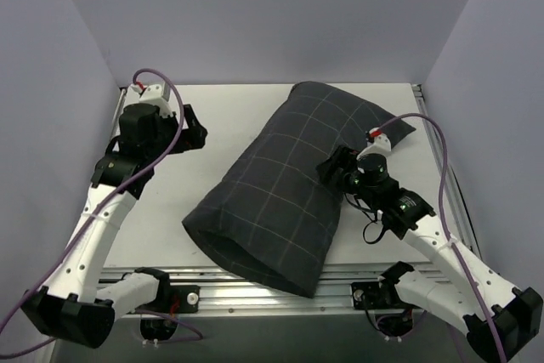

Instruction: Remove the pillowcase from the pillow

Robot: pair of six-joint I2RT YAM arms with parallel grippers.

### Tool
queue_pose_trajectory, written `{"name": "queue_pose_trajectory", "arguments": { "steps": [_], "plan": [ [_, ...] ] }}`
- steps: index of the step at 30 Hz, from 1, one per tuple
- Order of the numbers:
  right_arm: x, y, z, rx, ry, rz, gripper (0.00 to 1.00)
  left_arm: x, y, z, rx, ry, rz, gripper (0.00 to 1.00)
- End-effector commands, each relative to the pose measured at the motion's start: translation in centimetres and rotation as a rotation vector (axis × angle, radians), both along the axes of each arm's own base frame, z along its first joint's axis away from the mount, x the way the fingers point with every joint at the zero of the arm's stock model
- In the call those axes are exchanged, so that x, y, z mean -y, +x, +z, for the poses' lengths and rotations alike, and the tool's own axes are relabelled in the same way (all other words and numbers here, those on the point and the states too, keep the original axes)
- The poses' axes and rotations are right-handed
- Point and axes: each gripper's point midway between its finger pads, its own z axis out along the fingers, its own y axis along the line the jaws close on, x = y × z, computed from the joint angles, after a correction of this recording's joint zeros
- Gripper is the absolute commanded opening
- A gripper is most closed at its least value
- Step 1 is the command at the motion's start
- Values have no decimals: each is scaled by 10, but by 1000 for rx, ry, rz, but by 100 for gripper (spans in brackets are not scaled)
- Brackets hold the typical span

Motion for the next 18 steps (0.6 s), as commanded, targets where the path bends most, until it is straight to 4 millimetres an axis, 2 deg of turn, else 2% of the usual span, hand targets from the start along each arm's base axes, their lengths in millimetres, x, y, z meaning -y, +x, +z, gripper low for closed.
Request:
{"name": "queue_pose_trajectory", "arguments": {
  "steps": [1, 2, 4, 5, 6, 7, 8, 9, 10, 11, 12, 13, 14, 15, 16, 17, 18],
  "plan": [
    [32, 1, -12, -55, -104, -101, 76, 45, 22, 15, -12, -144, -127, 97],
    [39, 4, -13, -63, -97, -130, 80, 55, 33, 2, -53, -164, -139, 99],
    [44, 11, -22, -86, -88, -156, 83, 81, 36, -8, -99, -231, -184, 100],
    [45, 14, -26, -95, -73, -159, 85, 93, 43, -24, -125, -248, -199, 100],
    [54, 18, -36, -114, -74, -187, 87, 102, 43, -33, -148, -273, -198, 100],
    [53, 27, -35, -90, -50, -185, 88, 117, 39, -42, -168, -282, -221, 98],
    [50, 30, -38, -101, -35, -149, 88, 125, 39, -62, -206, -290, -223, 95],
    [55, 37, -49, -126, -41, -156, 88, 134, 35, -71, -234, -316, -228, 94],
    [53, 44, -50, -120, -40, -140, 88, 140, 31, -80, -255, -327, -238, 93],
    [46, 50, -59, -138, -51, -88, 88, 153, 24, -85, -262, -346, -266, 93],
    [41, 55, -62, -141, -57, -57, 88, 155, 14, -104, -310, -358, -257, 91],
    [33, 65, -54, -113, -49, -19, 88, 159, 6, -111, -324, -365, -264, 91],
    [25, 70, -65, -143, -51, 17, 88, 165, -4, -110, -317, -376, -279, 90],
    [15, 73, -64, -141, -38, 78, 88, 160, -16, -131, -362, -369, -245, 90],
    [7, 83, -54, -103, -22, 104, 88, 160, -24, -139, -374, -366, -238, 89],
    [2, 88, -54, -99, -19, 123, 87, 158, -33, -135, -361, -379, -237, 89],
    [-2, 93, -60, -107, -28, 145, 87, 157, -40, -141, -367, -381, -219, 89]
  ]
}}
